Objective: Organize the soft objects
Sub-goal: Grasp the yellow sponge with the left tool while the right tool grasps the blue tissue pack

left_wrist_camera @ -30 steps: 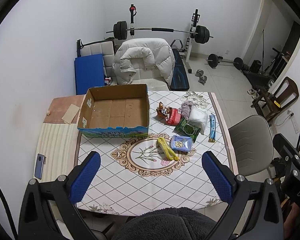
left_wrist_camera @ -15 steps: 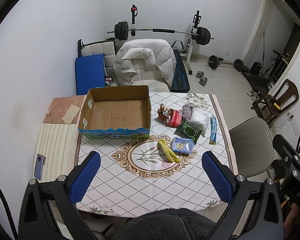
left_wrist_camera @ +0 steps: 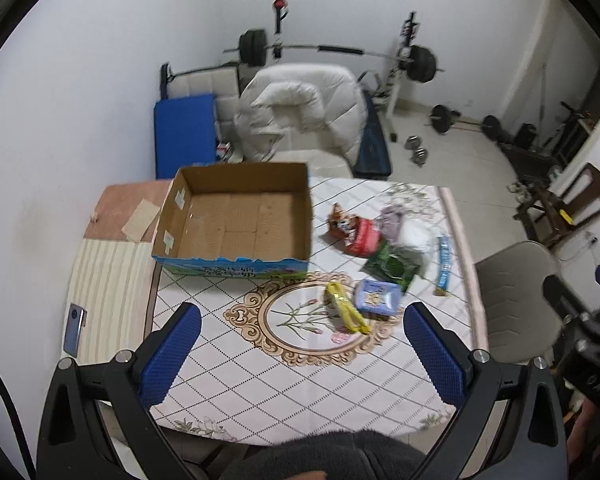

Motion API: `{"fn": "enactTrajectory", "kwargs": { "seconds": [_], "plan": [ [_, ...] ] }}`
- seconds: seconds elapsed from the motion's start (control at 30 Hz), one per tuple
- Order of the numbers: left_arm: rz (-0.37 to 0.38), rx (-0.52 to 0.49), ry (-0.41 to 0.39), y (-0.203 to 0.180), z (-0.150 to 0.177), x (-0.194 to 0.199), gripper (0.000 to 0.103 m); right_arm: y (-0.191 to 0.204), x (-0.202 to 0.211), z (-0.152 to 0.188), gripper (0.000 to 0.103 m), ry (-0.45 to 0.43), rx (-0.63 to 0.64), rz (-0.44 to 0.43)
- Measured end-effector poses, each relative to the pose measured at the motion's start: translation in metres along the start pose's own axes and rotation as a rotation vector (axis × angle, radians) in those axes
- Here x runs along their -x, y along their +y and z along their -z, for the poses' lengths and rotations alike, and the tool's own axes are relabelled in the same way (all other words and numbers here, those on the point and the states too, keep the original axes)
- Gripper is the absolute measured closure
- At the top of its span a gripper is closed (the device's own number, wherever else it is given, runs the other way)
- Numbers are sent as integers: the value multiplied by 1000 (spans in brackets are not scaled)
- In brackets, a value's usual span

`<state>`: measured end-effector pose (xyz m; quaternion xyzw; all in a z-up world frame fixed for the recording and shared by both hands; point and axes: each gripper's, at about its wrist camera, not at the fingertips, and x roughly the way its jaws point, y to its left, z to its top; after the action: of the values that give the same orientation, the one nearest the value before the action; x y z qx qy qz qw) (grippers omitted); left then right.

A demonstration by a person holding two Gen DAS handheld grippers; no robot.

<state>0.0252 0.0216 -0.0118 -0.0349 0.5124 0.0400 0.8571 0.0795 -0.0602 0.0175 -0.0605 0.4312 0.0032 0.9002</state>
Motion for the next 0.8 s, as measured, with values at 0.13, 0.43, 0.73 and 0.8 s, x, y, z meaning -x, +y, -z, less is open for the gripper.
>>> {"fn": "enactTrajectory", "kwargs": {
  "seconds": [0.13,0.43,0.73,0.8],
  "plan": [
    [-48,27,174,7,1,-96,0,27,-129,11,0,183,242,-68],
    [-57,88,460,15,45,-250,3,109,-382,101,0,485,841,-155],
    [1,133,583,-2,59,-310,3,125,-458,135,24,589,881,-256],
    [16,128,589,-10,57,-318,3,108,-466,138,36,651,736,-267]
  ]
}}
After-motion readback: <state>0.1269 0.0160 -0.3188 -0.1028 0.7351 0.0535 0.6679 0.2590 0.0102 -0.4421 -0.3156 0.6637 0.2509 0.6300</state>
